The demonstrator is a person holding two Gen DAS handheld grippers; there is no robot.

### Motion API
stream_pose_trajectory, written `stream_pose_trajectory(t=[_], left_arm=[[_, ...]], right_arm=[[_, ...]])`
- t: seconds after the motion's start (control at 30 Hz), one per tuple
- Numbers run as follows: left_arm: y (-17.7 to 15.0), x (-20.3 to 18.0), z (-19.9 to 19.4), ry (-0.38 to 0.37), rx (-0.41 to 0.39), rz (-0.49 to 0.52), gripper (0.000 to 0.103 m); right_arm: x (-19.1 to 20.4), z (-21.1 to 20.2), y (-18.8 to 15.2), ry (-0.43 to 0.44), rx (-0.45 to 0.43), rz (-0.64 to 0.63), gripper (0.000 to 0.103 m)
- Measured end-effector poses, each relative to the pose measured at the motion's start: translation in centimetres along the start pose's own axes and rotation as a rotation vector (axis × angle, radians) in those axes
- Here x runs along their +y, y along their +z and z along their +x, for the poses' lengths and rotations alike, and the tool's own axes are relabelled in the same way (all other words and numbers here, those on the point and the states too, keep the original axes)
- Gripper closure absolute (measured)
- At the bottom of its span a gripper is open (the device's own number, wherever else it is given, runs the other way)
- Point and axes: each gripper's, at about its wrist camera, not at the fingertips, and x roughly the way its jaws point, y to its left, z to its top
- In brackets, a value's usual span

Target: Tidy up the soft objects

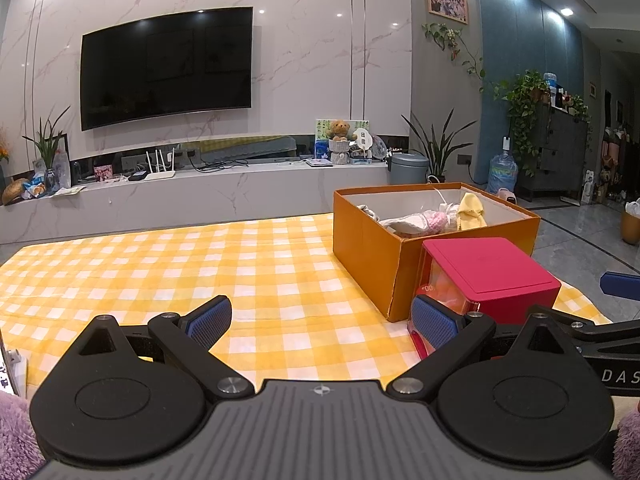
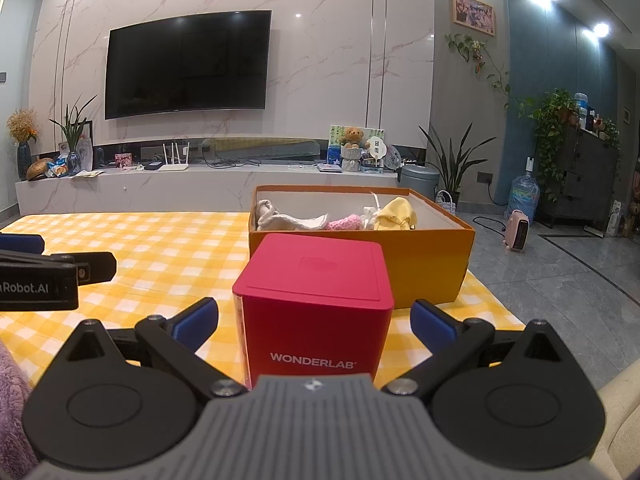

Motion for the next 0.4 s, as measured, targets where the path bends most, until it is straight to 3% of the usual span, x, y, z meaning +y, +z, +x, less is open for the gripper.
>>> stream_pose_trajectory(t=[0.4], left_arm=[[0.24, 0.01, -0.15, -0.006, -0.003, -0.004, 0.0]], right_arm=[[0.06, -0.02, 0.03, 0.0, 0.0, 0.0, 0.003]])
